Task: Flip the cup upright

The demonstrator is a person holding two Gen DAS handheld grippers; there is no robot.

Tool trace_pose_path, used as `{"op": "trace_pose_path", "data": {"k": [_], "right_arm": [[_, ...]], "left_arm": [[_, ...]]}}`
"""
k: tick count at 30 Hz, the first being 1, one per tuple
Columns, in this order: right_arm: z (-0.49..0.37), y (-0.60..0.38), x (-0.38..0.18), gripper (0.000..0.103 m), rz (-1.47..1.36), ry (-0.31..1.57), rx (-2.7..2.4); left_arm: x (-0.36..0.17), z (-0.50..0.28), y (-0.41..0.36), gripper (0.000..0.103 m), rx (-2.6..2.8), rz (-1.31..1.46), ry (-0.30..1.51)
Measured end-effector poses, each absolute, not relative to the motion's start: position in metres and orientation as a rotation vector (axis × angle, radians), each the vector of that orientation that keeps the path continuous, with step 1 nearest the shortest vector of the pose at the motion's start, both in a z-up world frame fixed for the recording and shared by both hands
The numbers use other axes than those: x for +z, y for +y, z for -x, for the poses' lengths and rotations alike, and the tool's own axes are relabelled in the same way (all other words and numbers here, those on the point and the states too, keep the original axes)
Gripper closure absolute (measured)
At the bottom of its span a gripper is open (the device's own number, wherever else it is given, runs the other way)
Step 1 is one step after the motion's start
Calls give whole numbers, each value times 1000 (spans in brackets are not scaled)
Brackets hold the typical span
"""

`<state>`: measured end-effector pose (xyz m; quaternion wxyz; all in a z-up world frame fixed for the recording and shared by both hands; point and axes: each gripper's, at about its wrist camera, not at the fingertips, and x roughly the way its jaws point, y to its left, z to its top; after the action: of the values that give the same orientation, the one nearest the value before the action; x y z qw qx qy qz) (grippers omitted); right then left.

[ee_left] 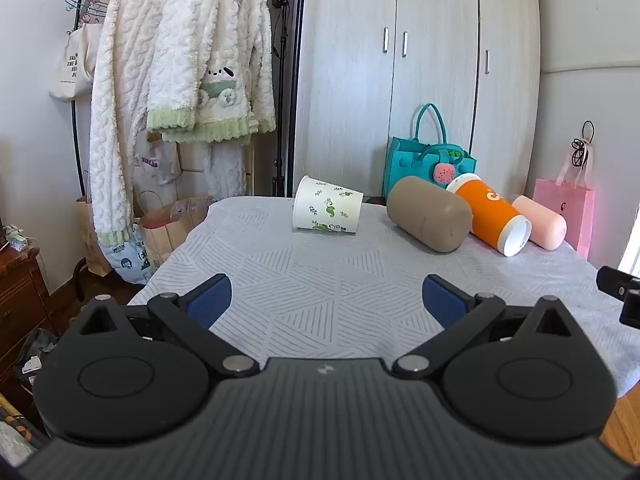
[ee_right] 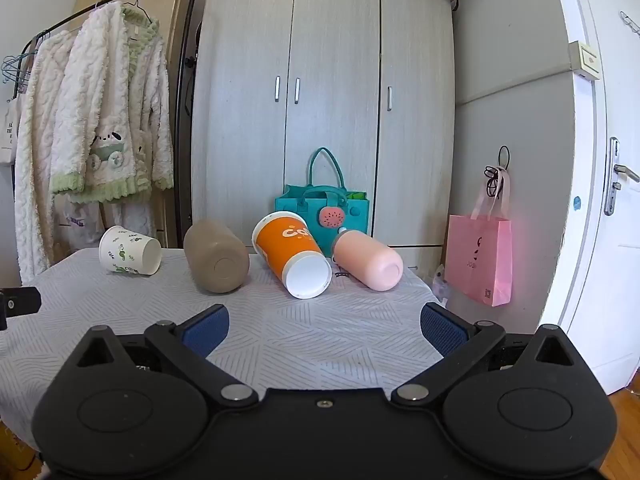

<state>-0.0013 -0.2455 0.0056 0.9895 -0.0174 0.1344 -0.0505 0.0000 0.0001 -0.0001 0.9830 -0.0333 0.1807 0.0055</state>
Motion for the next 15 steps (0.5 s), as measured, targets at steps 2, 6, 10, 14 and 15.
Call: {"op": "trace_pose_path", "data": {"k": [2, 6, 10, 14, 15], "right_arm": [[1, -246, 5, 0, 34, 271, -102], [0, -246, 5, 0, 33, 273, -101], [-3, -250, 5, 0, 35, 277, -100], [-2, -249, 3, 0, 36, 279, -101], [-2, -249, 3, 0, 36, 280, -101]], "left_arm": [[0, -1, 0, 0, 6, 71, 366], [1, 1, 1, 0, 9, 79, 352], [5, 4, 4, 0, 15, 89, 350], [3, 5, 13, 0, 9, 116, 335], [3, 6, 13, 0, 8, 118, 335]]}}
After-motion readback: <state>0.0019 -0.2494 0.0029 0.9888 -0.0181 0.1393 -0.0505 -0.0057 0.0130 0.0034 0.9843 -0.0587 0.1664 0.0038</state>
